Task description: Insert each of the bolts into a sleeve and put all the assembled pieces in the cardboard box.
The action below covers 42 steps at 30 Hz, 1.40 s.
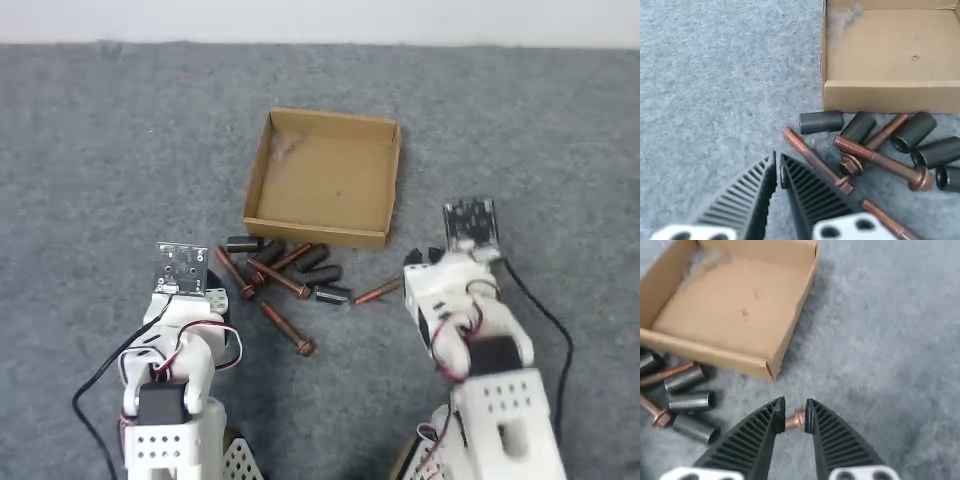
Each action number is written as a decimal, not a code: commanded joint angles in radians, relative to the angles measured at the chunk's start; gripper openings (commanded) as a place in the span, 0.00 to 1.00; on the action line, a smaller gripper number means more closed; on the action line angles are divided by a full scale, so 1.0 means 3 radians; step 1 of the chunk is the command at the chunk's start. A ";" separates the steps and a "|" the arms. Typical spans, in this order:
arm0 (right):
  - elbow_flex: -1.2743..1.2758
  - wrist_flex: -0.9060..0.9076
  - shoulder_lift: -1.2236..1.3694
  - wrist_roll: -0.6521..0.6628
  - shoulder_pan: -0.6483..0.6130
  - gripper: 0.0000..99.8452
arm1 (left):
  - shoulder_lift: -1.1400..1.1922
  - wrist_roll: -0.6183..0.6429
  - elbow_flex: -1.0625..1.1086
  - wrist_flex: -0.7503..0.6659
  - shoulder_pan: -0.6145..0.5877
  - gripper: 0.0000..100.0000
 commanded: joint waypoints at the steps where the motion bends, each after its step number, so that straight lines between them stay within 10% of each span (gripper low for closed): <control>1: -0.0501 -0.0038 0.0693 0.0000 -0.0192 0.06 | -0.0061 -0.0026 -0.0059 0.0015 -0.0031 0.01; 17: -0.1360 -0.0069 0.2151 0.1678 -0.1327 0.06 | -0.0061 -0.0026 -0.0059 0.0010 -0.0031 0.01; 42: -0.1652 0.0110 0.3025 0.2388 -0.1562 0.13 | -0.0061 -0.0031 -0.0059 0.0010 -0.0031 0.01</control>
